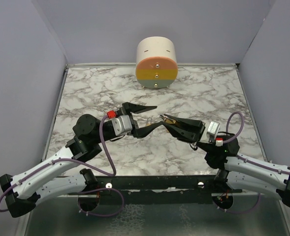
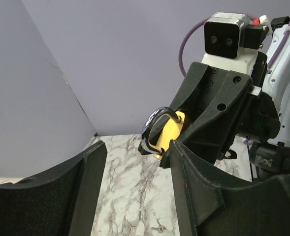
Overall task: Lock with the key
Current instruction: Lock the lock.
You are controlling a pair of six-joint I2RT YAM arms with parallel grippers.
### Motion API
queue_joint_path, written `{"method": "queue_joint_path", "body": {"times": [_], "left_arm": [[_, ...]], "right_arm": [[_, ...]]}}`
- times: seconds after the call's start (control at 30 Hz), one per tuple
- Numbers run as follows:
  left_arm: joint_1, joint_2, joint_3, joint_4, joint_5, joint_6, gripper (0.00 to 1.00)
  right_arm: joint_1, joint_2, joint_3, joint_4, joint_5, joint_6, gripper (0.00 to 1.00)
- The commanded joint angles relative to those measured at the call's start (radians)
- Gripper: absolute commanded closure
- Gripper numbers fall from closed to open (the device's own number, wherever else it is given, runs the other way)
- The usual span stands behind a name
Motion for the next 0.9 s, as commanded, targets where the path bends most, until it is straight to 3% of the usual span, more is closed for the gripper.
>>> {"method": "queue_joint_path", "body": {"times": [0.0,0.47,0.7,0.87], "left_arm": [[0.002,0.006,0.007,0.058,0.045,0.001,0.46],[0.002,0.034,0.005,0.094,0.062,-0.011,0.64],[0.002,0.04,0.001,0.091,0.075,-0.012,0.67],[0.002,0.046,0.006,0.079,0.1,-0.006,0.88]], "right_arm": [[0.005,-0.001,-0.003,0.045,-0.001,0.017,0.98],[0.004,0.009,-0.008,0.059,-0.006,0.03,0.98],[0.005,0.004,-0.004,0.068,-0.013,0.036,0.98],[0.004,0.006,-0.007,0.074,-0.013,0.044,0.98]]}}
